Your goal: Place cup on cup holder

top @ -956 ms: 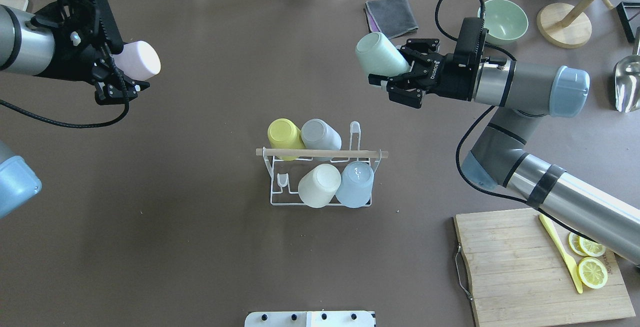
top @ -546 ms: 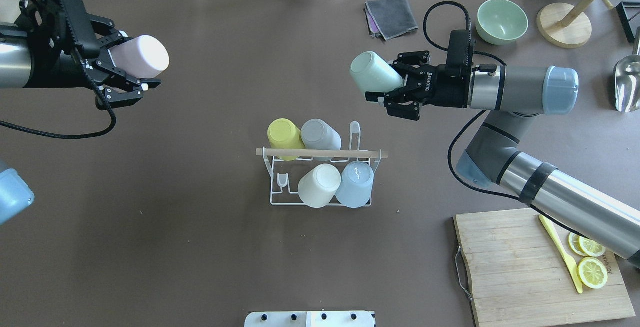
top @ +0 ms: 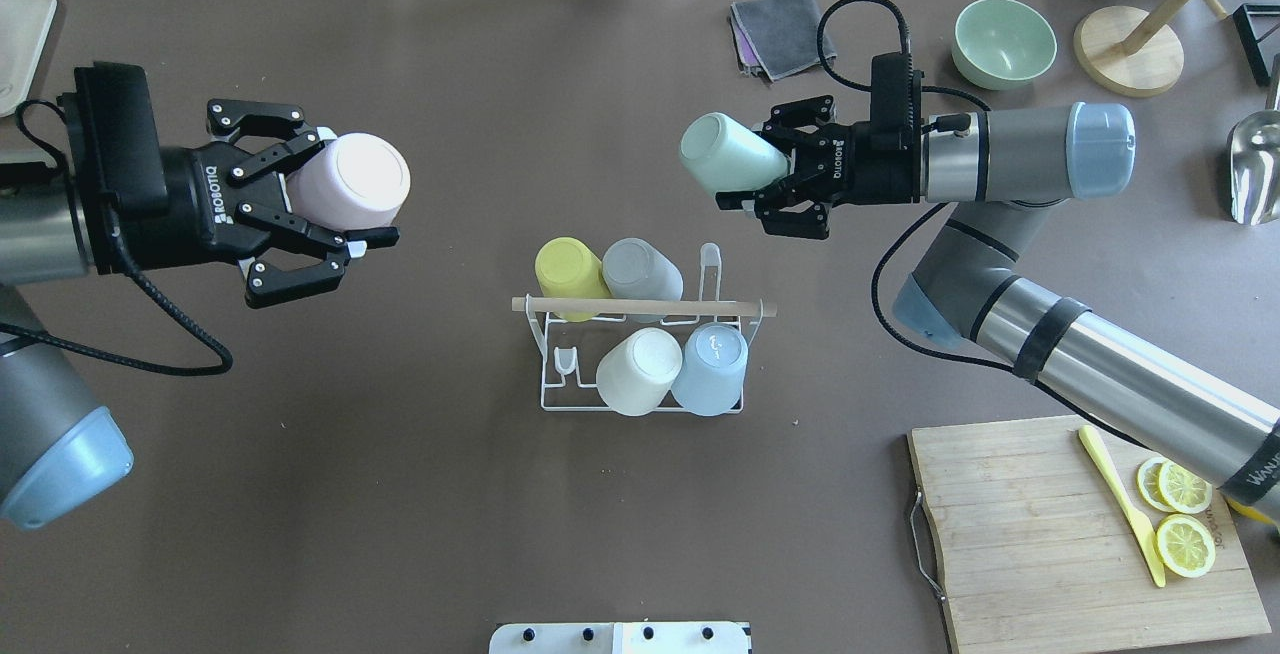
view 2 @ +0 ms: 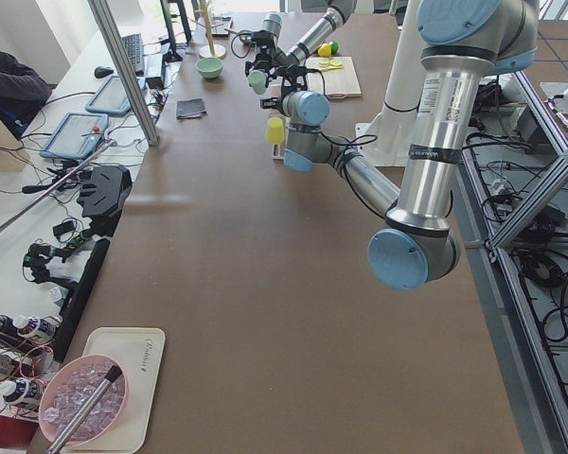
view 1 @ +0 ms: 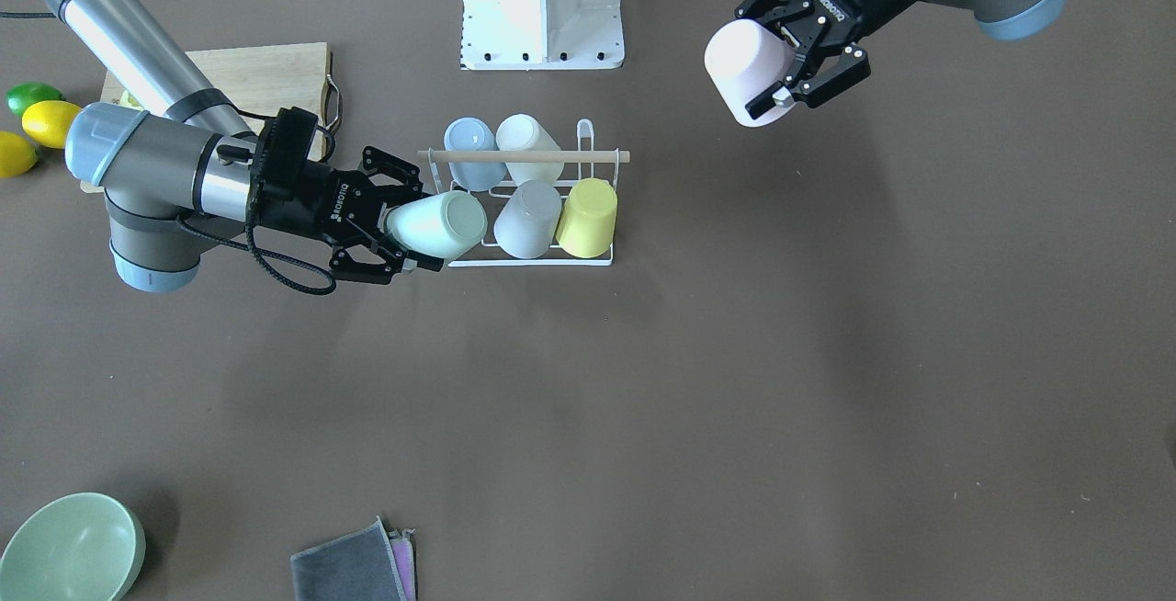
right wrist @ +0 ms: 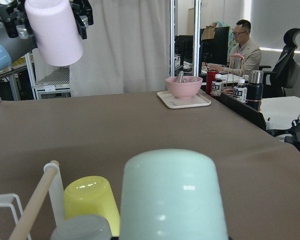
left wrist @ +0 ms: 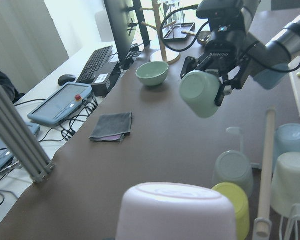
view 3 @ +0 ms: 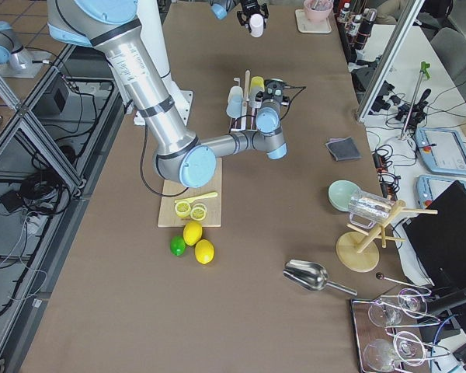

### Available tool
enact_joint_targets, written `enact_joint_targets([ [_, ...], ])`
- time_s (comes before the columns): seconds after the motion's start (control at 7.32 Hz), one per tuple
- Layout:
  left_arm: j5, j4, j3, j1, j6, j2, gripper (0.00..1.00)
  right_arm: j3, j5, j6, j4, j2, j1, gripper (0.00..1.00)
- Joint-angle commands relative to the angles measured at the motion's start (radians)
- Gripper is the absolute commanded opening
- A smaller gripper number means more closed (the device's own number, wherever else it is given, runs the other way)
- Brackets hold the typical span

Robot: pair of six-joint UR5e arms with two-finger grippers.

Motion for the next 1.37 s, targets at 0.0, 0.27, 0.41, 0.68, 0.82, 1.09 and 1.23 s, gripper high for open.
enact_joint_targets([
  [0.0,0.098,-0.226,0.044,0.137,-0.039,-0.031,0.23,-0.007,0.001,0.0,0.048,0.034,-0.003,0.17],
  [0.27,0.153,-0.352,0.177,0.208,-0.038,-0.124,0.24,-0.009,-0.008,0.0,0.124,0.019,-0.017,0.17],
  [0.41,0.181,-0.365,0.199,0.234,-0.038,-0.135,0.24,-0.018,-0.028,-0.003,0.15,0.012,-0.029,0.17],
  [0.68,0.216,-0.436,0.251,0.26,-0.035,-0.135,0.24,-0.026,-0.086,-0.017,0.165,0.008,-0.057,0.17],
  [0.82,0.242,-0.475,0.301,0.269,-0.035,-0.154,0.24,-0.026,-0.111,-0.02,0.165,0.008,-0.075,0.17],
  [1.09,0.259,-0.495,0.36,0.274,-0.035,-0.186,0.24,-0.023,-0.124,-0.026,0.161,0.008,-0.084,0.17],
  [1.23,0.259,-0.494,0.375,0.275,-0.033,-0.206,0.25,-0.023,-0.132,-0.031,0.157,0.005,-0.098,0.17],
])
